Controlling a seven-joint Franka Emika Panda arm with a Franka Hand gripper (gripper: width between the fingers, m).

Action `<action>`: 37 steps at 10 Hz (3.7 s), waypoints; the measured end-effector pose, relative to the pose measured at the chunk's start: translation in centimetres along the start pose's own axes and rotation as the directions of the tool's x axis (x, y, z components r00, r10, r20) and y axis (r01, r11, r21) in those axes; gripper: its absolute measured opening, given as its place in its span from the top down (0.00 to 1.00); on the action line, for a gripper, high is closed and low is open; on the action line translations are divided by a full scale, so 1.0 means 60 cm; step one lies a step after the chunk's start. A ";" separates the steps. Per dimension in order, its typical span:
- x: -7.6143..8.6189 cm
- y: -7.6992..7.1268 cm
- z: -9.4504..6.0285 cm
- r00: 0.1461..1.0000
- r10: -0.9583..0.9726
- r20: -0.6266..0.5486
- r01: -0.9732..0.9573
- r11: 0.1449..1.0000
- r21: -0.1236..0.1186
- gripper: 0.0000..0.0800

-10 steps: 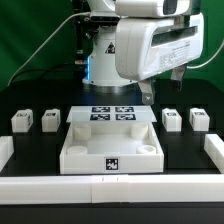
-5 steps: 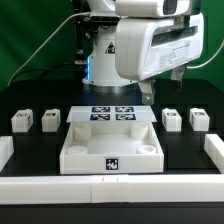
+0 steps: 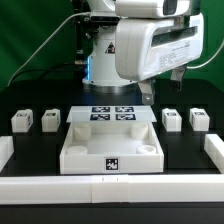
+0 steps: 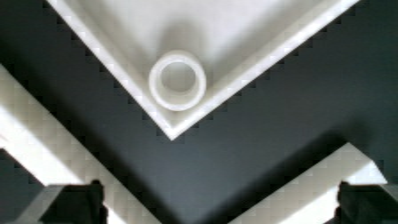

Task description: Assemble one leg

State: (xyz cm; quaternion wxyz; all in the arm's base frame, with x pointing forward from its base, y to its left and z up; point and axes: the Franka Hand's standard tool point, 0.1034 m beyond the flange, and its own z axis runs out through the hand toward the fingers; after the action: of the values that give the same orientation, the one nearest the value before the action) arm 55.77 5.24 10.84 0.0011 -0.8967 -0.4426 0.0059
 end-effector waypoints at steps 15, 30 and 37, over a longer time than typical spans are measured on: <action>-0.159 -0.070 0.075 0.909 -0.416 -0.007 0.416 0.909 0.003 0.19; -0.201 -0.107 0.150 0.819 -0.573 -0.017 0.573 0.817 0.065 0.64; -0.201 -0.106 0.150 0.820 -0.572 -0.017 0.572 0.818 0.063 0.93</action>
Offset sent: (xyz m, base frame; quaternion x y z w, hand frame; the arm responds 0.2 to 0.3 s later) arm -0.0485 -0.0161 -0.0187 -0.0259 0.0170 -0.1428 0.9893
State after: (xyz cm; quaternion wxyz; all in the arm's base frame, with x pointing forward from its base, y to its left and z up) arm 43.29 -0.51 1.98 0.0316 -0.7221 -0.6907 0.0210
